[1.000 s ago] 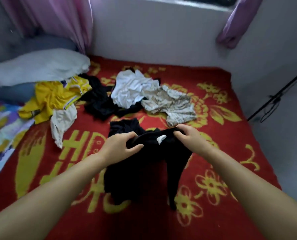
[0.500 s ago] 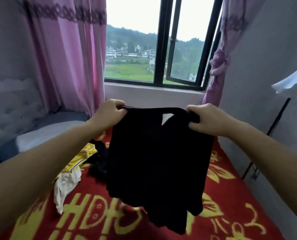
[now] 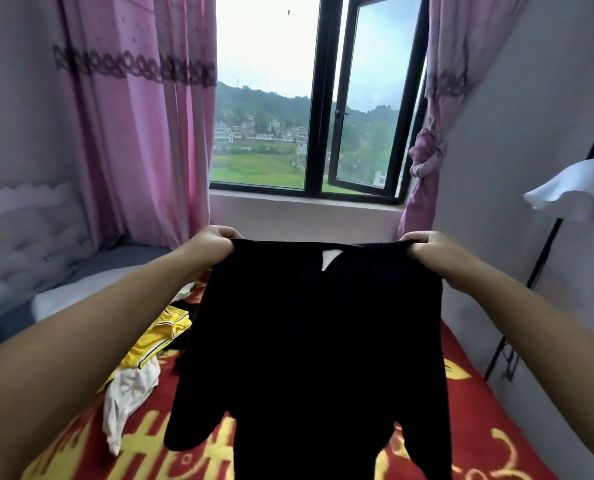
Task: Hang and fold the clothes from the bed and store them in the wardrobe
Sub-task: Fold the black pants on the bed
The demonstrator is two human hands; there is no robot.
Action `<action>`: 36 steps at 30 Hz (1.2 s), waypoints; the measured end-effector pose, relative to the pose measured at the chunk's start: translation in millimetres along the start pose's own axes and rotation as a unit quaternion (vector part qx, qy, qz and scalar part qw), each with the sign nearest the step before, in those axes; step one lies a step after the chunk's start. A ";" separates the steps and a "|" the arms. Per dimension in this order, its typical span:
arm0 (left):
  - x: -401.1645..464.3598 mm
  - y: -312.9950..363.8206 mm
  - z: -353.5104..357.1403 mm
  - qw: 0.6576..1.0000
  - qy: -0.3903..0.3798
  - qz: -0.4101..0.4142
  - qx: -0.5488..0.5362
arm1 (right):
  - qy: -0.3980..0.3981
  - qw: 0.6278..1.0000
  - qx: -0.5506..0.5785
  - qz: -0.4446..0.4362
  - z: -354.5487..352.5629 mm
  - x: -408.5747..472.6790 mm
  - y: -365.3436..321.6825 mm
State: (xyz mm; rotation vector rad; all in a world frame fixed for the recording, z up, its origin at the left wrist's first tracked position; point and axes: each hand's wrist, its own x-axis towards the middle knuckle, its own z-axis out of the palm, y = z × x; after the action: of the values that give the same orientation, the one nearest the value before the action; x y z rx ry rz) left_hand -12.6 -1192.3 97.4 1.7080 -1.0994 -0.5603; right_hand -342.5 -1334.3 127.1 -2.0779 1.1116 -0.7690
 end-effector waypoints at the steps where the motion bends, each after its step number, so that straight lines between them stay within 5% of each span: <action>1: -1.6 -3.0 -1.3 0.999 -0.029 -0.008 -0.032 | -0.017 1.000 0.026 -0.003 -0.4 -1.7 3.1; 4: -10.2 -11.4 -5.0 0.994 -0.085 0.021 -0.064 | -0.124 0.987 0.100 -0.014 -14.4 -7.0 11.5; 7: -17.6 -12.0 -9.5 0.990 -0.131 0.046 -0.031 | -0.285 0.958 0.037 0.004 -35.1 -13.8 19.4; 10: -22.0 -7.3 -23.3 0.960 -0.279 -0.004 -0.013 | -0.424 0.905 -0.023 0.017 -45.6 -14.4 26.0; 12: -22.2 -6.7 -33.9 0.929 -0.369 -0.035 0.016 | -0.438 0.899 -0.017 -0.005 -46.1 -11.9 30.1; 15: -16.5 -9.2 -44.4 0.916 -0.397 -0.053 -0.003 | -0.337 0.939 0.056 -0.032 -42.8 -8.8 36.3; 21: -5.7 -10.6 -30.1 0.968 -0.236 -0.005 -0.089 | -0.058 0.991 0.089 -0.083 -6.4 -3.6 42.6; 28: -10.3 -17.9 -54.4 0.938 -0.269 -0.053 -0.214 | -0.212 0.959 0.187 -0.034 -37.1 -3.6 38.4; 33: -6.0 13.2 -4.1 0.938 -0.158 -0.187 -0.245 | -0.004 0.988 0.145 0.057 4.7 18.8 14.7; 36: -7.8 38.0 34.4 0.946 -0.115 -0.171 -0.249 | 0.057 0.991 0.120 0.024 30.5 20.9 -13.0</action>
State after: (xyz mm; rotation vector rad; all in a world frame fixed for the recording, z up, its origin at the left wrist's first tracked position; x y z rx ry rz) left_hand -58.6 -1206.1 117.0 1.4057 -0.7280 -1.1765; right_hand -303.8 -1338.7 122.1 -1.8190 1.0681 -0.9576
